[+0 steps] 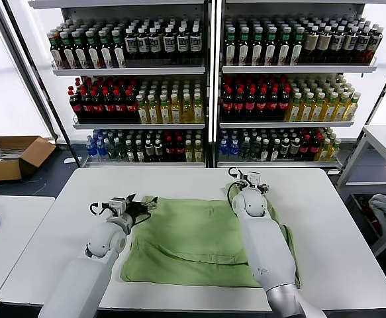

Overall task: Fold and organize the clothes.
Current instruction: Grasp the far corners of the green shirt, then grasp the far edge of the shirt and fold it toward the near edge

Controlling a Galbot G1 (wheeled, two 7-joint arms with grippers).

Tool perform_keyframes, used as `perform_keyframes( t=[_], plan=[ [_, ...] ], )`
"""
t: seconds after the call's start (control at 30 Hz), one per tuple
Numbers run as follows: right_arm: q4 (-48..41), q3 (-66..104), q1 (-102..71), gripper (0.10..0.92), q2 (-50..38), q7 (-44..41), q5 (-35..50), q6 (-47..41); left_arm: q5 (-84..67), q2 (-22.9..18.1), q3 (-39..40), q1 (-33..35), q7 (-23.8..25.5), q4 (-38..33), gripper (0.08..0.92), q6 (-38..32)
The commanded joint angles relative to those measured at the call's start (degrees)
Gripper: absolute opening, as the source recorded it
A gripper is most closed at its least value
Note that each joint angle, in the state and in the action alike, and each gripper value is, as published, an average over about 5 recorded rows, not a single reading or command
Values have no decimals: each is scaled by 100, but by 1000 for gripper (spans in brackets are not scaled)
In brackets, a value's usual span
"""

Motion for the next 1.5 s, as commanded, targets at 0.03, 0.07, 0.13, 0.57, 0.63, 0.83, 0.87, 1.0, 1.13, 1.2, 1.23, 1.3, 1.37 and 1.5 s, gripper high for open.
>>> perform_keyframes(
  t=[0.03, 0.07, 0.13, 0.57, 0.63, 0.83, 0.87, 1.0, 1.13, 1.2, 1.23, 1.3, 1.37, 1.5],
  plan=[
    [-148, -6, 11, 823, 26, -41, -57, -34, 85, -101, 122, -211, 43, 447, 823, -7],
    [-131, -7, -8, 823, 22, -38, -57, -41, 87, -118, 126, -198, 45, 442, 823, 2],
    [-92, -7, -53, 823, 8, -33, -54, -47, 88, -137, 147, -163, 48, 417, 823, 21],
    [263, -59, -428, 582, -127, -45, -29, -55, 181, -190, 214, -22, 129, 405, 515, 123],
    [313, -80, -484, 530, -130, -49, -35, -55, 173, -189, 211, -24, 122, 403, 463, 124],
    [491, -132, -621, 357, -161, -125, -25, -55, 147, -171, 163, -12, 97, 371, 263, 73],
    [537, -135, -641, 322, -168, -137, -9, -54, 143, -161, 152, -1, 96, 349, 237, 39],
    [832, -137, -749, 210, -206, -156, 127, -49, 143, -110, 106, 81, 106, 191, 125, -222],
    [1304, -132, -852, 122, -269, -130, 310, -9, 170, -66, 73, 209, 150, -58, 90, -588],
    [1604, -130, -905, 107, -310, -123, 409, 38, 170, -51, 56, 289, 186, -219, 90, -749],
    [1780, -129, -935, 107, -335, -119, 463, 63, 169, -44, 47, 330, 203, -300, 90, -841],
    [2117, -129, -996, 107, -385, -124, 567, 123, 169, -30, 28, 409, 231, -466, 90, -1018],
    [2469, -136, -1068, 107, -440, -139, 666, 192, 181, -19, 11, 487, 245, -603, 90, -1245],
    [3144, -197, -1325, 107, -576, -182, 819, 272, 308, 8, -23, 655, 256, -827, 90, -1690]
  ],
)
